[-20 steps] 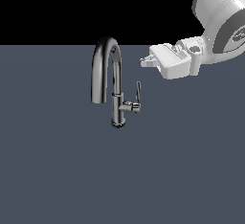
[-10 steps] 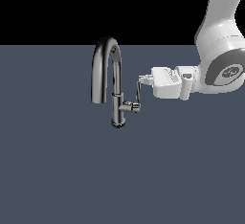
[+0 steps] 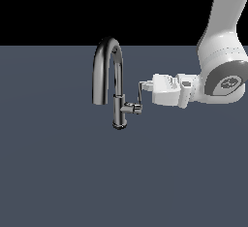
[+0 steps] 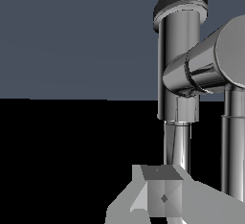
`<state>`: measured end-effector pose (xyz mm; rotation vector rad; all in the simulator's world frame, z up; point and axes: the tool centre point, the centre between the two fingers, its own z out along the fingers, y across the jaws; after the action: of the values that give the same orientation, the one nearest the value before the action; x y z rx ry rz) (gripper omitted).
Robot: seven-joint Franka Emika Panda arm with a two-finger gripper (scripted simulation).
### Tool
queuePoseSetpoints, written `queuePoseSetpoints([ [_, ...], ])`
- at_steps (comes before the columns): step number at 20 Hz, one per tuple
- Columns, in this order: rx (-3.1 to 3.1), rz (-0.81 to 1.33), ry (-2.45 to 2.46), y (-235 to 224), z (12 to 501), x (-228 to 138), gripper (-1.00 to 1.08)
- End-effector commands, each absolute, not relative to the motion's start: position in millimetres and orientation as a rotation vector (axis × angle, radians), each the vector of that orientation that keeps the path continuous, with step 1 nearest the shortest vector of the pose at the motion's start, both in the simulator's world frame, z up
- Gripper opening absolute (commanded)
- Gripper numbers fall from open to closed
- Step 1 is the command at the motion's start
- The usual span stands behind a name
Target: Turn on the faucet by rotating a designated handle.
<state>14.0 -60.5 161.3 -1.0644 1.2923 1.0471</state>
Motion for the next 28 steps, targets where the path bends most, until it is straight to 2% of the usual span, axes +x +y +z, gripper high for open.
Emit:
queuePoseSetpoints([
  [1, -1.063, 1.047, 1.292, -60, 161, 14, -1.00],
  [21, -1.063, 1.047, 1.292, -48, 168, -44, -1.00],
  [22, -1.060, 1.028, 1.302, -56, 167, -38, -1.00],
  [28, -1.061, 1.036, 1.297, -48, 151, -62, -1.00],
])
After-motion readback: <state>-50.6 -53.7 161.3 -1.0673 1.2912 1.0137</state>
